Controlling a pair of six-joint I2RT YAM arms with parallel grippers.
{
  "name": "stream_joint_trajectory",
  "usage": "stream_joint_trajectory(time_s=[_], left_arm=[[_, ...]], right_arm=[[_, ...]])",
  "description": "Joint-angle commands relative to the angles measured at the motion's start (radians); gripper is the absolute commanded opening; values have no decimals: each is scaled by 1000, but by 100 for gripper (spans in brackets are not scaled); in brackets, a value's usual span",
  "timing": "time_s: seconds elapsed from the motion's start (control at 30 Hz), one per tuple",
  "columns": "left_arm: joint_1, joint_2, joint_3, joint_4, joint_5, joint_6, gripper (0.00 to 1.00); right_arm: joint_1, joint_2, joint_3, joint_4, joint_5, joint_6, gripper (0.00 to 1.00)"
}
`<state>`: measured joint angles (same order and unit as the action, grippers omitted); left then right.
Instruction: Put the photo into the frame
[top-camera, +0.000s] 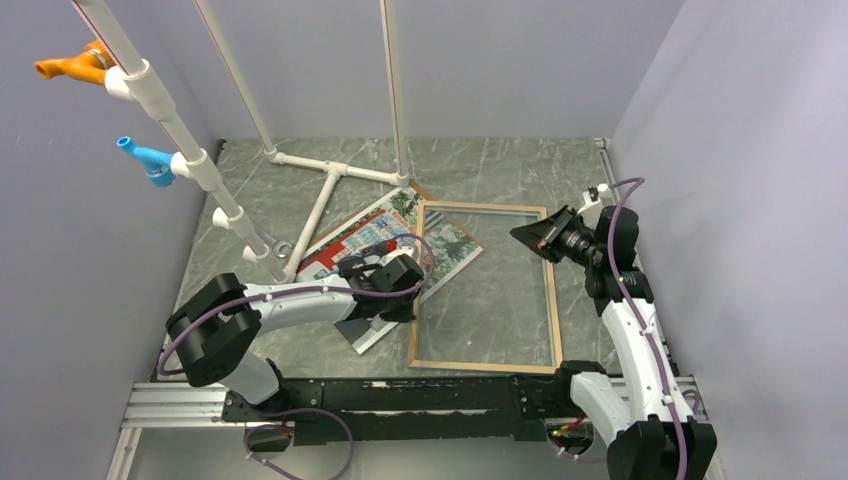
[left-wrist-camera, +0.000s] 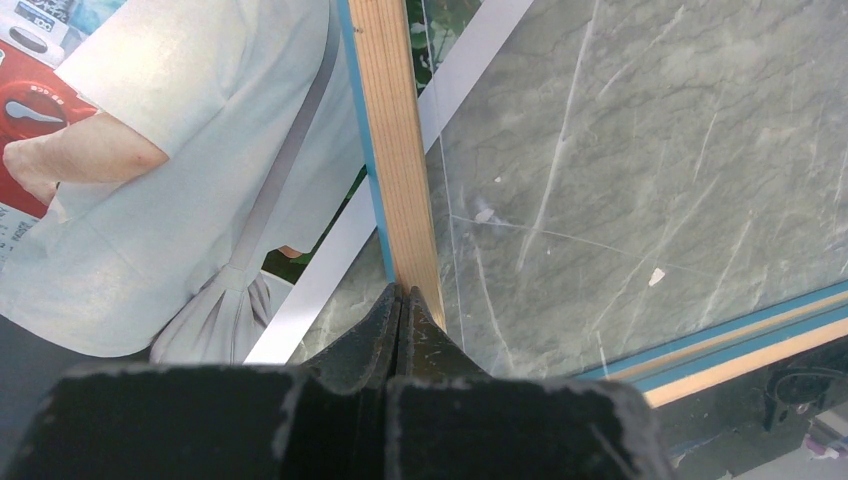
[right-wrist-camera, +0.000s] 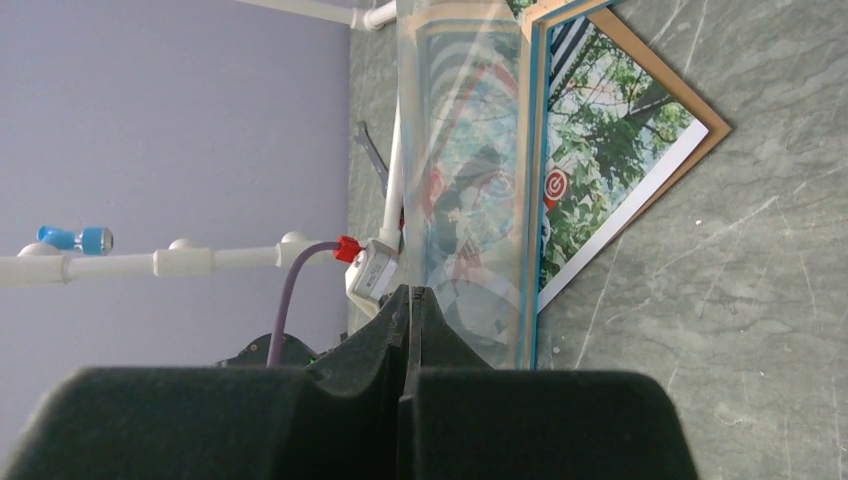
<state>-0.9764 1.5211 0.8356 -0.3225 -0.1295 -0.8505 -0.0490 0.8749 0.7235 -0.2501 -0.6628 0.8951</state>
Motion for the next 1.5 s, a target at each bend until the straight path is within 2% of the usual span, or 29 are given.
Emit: stream_joint_trajectory(time_s=[0.0, 0.43, 1.47], left_arm=[[-5, 39, 5, -29, -30, 16, 0], [-6, 47, 11, -34, -30, 19, 0], [-6, 50, 14, -47, -39, 24, 0]], right_arm=[[4, -2, 14, 83, 3, 23, 0], [3, 63, 30, 108, 25, 29, 0], [0, 80, 60, 68, 81, -30, 0]])
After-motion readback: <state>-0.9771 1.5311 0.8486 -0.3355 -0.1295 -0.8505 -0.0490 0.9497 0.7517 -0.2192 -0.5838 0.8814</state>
